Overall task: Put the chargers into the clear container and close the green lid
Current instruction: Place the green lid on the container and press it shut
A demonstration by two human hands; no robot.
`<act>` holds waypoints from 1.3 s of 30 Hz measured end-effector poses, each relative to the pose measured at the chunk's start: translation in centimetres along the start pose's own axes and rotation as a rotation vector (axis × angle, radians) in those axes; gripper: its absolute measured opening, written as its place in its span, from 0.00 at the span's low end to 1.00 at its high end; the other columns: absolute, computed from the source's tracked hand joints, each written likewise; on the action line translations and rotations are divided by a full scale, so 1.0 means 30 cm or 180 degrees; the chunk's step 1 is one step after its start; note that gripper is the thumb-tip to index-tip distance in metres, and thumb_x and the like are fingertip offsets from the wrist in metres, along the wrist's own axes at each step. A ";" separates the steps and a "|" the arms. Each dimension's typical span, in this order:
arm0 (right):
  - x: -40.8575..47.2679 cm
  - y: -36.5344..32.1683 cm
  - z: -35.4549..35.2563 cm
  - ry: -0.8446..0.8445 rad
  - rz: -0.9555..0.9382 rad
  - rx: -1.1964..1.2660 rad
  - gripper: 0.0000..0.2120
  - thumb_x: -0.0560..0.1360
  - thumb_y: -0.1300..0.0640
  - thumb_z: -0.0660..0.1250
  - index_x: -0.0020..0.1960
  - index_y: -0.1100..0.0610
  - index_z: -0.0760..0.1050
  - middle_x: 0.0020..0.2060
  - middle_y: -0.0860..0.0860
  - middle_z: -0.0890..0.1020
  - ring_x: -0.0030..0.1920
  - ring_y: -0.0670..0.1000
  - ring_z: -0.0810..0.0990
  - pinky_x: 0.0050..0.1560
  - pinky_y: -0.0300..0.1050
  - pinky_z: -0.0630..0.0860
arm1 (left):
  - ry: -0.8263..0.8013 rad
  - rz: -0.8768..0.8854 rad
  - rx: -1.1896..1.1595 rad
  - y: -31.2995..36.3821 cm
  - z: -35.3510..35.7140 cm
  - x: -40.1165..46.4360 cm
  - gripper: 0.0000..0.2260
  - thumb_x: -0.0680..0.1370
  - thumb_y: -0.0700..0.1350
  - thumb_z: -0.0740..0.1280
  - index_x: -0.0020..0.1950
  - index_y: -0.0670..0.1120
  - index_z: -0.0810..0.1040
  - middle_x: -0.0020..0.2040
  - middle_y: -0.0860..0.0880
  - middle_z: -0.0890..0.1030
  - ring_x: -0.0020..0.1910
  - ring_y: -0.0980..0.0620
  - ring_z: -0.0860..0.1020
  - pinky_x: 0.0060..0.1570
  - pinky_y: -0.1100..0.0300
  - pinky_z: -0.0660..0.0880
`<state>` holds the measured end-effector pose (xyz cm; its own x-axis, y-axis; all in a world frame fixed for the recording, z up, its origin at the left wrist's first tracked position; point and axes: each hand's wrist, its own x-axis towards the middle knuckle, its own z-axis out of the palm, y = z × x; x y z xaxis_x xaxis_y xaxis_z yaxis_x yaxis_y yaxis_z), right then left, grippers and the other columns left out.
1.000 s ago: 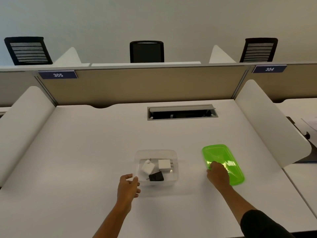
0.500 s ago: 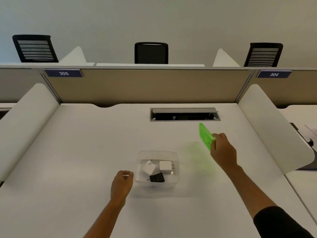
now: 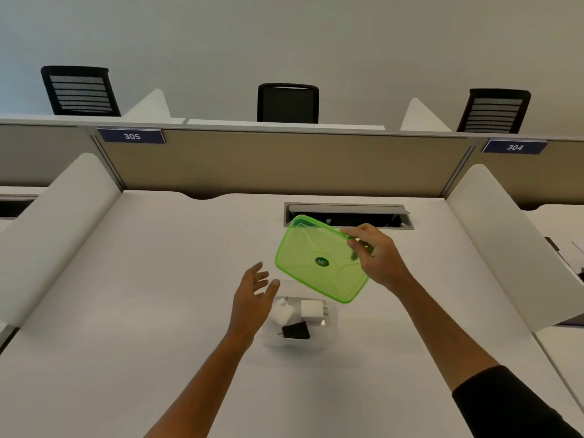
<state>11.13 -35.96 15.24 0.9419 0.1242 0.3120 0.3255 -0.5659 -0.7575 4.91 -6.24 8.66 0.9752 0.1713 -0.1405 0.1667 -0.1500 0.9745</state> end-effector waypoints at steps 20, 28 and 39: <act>-0.140 0.097 0.268 0.0563 0.2345 0.1419 0.22 0.71 0.66 0.81 0.62 0.65 0.81 0.57 0.65 0.83 0.53 0.59 0.84 0.62 0.57 0.83 | 0.0059 -0.0768 -0.0537 -0.165 -0.078 -0.005 0.13 0.79 0.37 0.75 0.64 0.39 0.82 0.50 0.41 0.88 0.37 0.47 0.89 0.39 0.56 0.87; -0.209 0.101 0.343 0.0910 0.2601 0.1138 0.21 0.71 0.63 0.81 0.63 0.63 0.82 0.55 0.60 0.85 0.58 0.62 0.85 0.62 0.59 0.83 | 0.0215 -0.0432 0.0545 -0.217 -0.052 -0.016 0.19 0.80 0.45 0.76 0.68 0.40 0.83 0.49 0.45 0.86 0.50 0.45 0.84 0.58 0.48 0.84; -0.194 0.093 0.365 0.0862 0.2580 0.0586 0.19 0.73 0.60 0.79 0.63 0.61 0.82 0.55 0.56 0.85 0.57 0.57 0.84 0.61 0.54 0.82 | 0.0225 -0.0394 0.0951 -0.243 -0.052 -0.034 0.23 0.79 0.50 0.76 0.71 0.42 0.81 0.67 0.43 0.78 0.69 0.44 0.78 0.69 0.41 0.78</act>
<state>7.45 -29.34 5.02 0.8447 -0.4705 -0.2551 -0.4059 -0.2524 -0.8784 2.47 -3.81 1.96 0.9341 0.2715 -0.2319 0.3289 -0.4010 0.8550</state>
